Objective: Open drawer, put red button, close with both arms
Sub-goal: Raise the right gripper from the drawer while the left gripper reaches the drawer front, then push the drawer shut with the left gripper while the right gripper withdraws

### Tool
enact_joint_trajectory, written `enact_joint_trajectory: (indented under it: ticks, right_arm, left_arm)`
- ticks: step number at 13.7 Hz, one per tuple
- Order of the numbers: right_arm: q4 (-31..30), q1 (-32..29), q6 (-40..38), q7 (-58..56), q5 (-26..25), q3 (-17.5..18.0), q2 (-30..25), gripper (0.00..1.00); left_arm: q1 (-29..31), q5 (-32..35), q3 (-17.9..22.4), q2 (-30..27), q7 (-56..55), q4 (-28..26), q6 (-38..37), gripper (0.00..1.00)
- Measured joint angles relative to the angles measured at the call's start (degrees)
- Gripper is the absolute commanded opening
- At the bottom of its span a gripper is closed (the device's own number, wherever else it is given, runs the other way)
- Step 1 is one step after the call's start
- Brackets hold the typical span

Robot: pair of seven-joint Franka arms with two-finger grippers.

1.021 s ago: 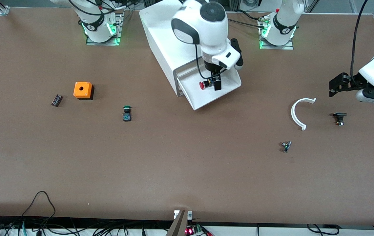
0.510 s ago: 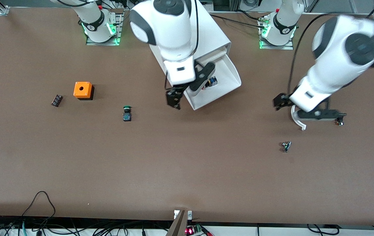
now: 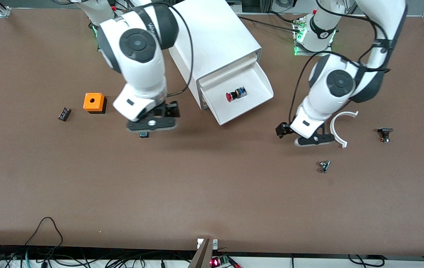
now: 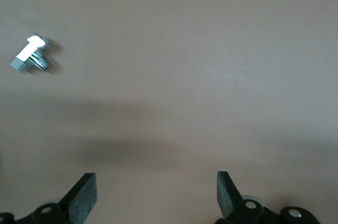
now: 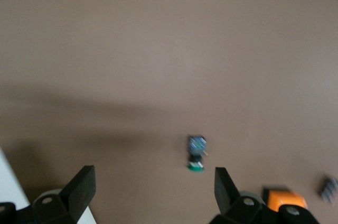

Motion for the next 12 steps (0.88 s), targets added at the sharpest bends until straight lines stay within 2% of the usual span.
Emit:
enact_joint_trajectory:
  ticks: [3, 5, 9, 12]
  right_arm:
    - [-0.22, -0.52, -2.83, 2.22, 0.0, -5.54, -2.31, 1.0]
    - [-0.37, -3.82, -2.84, 2.35, 0.39, -6.98, -3.78, 1.0]
    - [-2.83, -14.53, -3.09, -5.6, 2.67, -6.68, -7.06, 1.0]
    - [-6.72, -23.96, -2.49, -13.79, 5.07, -3.07, -9.21, 1.0]
  left_arm:
    - [-1.66, 0.0, -2.54, 0.76, -1.5, -2.65, 1.03, 1.0]
    - [-2.02, 0.0, -5.41, 0.76, -1.77, -4.15, 1.04, 1.0]
    - [-2.29, 0.0, -9.65, 0.65, -1.91, -6.61, 1.05, 1.0]
    - [-2.33, 0.0, -14.0, 0.55, -1.91, -8.03, 1.03, 1.0]
